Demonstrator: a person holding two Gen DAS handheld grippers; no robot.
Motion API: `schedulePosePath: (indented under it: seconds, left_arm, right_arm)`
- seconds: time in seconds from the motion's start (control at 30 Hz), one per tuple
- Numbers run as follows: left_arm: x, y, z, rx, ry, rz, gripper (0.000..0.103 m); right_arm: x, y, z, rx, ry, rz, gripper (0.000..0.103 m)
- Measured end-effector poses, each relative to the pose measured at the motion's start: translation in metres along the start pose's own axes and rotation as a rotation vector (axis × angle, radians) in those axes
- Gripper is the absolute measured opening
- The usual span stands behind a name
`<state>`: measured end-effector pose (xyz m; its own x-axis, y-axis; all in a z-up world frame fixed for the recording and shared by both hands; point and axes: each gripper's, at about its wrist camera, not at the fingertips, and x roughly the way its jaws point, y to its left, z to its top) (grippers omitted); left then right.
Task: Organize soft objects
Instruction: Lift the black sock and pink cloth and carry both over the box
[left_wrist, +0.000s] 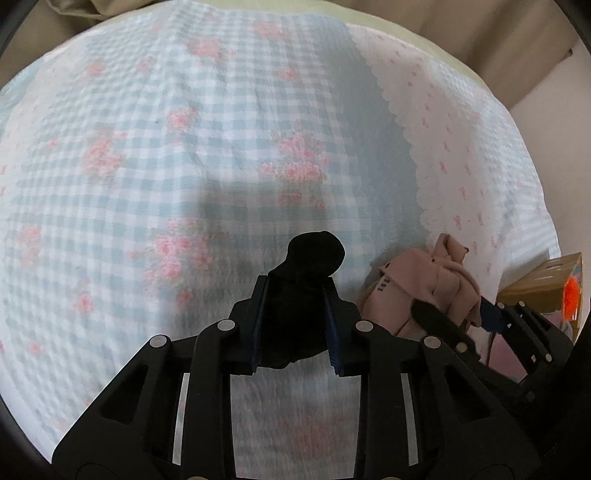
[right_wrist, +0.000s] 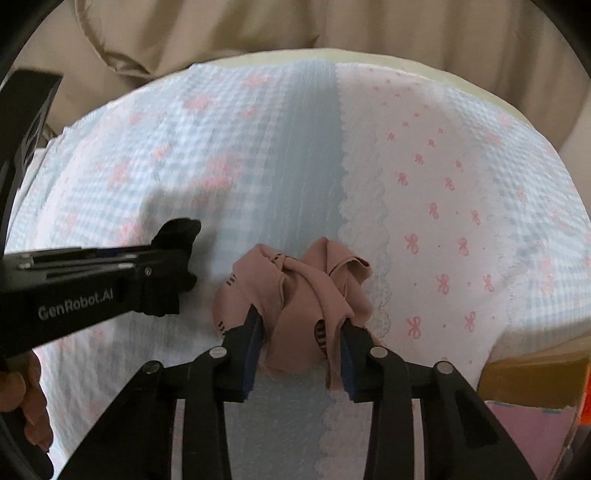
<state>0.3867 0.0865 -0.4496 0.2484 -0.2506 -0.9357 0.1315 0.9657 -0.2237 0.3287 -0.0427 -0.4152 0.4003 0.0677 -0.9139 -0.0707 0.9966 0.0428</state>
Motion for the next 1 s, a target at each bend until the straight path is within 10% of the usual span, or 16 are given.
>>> schedulePosePath:
  seconds: [1.0]
  left_arm:
    - [-0.302, -0.057, -0.082, 0.072, -0.325, 0.000, 0.024]
  right_arm:
    - [-0.286, 0.029, -0.010, 0.080, -0.310, -0.020, 0.033]
